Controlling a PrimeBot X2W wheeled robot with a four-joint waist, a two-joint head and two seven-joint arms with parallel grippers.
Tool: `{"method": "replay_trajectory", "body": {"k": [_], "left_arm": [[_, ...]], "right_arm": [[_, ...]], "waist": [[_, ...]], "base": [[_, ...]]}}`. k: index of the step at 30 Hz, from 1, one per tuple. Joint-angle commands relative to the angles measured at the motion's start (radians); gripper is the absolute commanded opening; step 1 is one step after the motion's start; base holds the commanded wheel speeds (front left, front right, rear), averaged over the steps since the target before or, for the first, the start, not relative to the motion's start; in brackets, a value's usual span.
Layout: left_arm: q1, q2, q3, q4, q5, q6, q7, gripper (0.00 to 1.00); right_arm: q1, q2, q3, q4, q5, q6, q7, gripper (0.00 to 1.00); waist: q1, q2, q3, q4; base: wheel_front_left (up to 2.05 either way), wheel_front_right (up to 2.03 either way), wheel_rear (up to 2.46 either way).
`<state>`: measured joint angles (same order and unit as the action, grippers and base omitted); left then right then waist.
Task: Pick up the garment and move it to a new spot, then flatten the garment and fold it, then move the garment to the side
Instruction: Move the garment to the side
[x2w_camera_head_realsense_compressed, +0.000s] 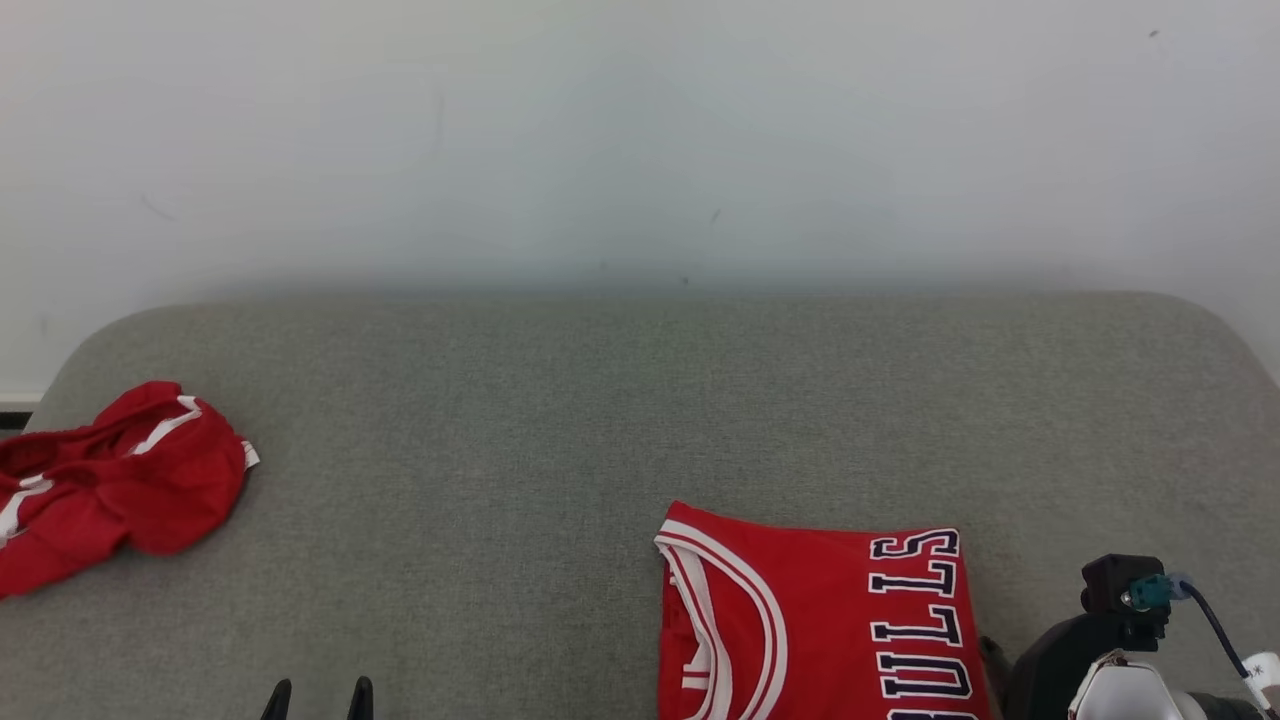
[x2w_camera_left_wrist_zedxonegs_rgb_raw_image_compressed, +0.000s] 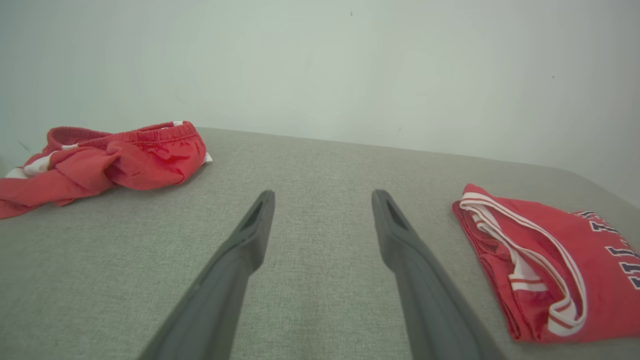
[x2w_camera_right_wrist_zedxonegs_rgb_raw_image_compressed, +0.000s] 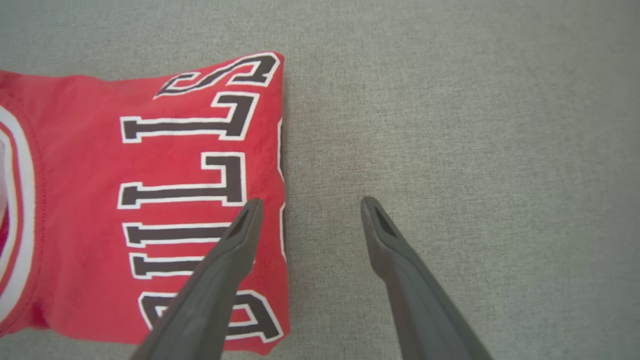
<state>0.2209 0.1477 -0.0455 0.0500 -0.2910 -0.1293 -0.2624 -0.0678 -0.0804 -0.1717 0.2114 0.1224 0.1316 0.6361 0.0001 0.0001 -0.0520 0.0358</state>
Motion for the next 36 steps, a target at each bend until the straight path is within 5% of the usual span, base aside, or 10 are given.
{"method": "replay_trajectory", "body": {"k": [1,14,15,16,17,25,36], "left_arm": [[-0.011,0.008,-0.002,-0.002,0.005,-0.001,-0.003,1.00],[-0.036,0.034,-0.025,-0.011,0.008,-0.001,-0.003,1.00],[-0.039,0.033,-0.028,-0.012,0.008,-0.001,-0.003,1.00],[-0.042,0.033,-0.030,-0.011,0.009,-0.001,-0.003,1.00],[-0.042,0.033,-0.032,-0.011,0.010,-0.001,-0.003,1.00],[-0.069,0.026,-0.050,-0.038,0.019,-0.001,-0.003,1.00],[-0.169,0.044,-0.080,-0.091,0.033,-0.001,-0.003,1.00]], "right_arm": [[-0.024,0.006,-0.006,0.009,-0.004,-0.002,0.006,1.00],[-0.077,0.027,-0.033,0.172,-0.043,-0.002,0.073,0.96],[-0.081,0.028,-0.029,0.179,-0.042,-0.002,0.076,0.49],[-0.087,0.030,-0.016,0.182,-0.041,-0.002,0.070,0.14],[-0.090,0.030,-0.006,0.185,-0.042,-0.002,0.063,0.00],[-0.185,-0.034,0.019,0.197,-0.084,-0.001,-0.037,0.00],[-0.439,-0.190,0.031,0.274,-0.180,-0.002,-0.166,0.00]], "waist": [[-0.0001,-0.0001,0.026,0.033],[-0.0001,-0.0001,0.075,0.103],[-0.0001,-0.0001,0.076,0.106],[-0.0001,-0.0001,0.077,0.108],[-0.0001,-0.0001,0.078,0.110],[-0.0001,-0.0001,0.108,0.062],[-0.0001,-0.0001,0.303,-0.127]], "base": [[0.00,0.00,0.00],[0.00,0.00,0.00],[0.00,0.00,0.00],[0.00,0.00,0.00],[0.00,0.00,0.00],[0.00,0.00,0.00],[0.00,0.00,0.00]]}}
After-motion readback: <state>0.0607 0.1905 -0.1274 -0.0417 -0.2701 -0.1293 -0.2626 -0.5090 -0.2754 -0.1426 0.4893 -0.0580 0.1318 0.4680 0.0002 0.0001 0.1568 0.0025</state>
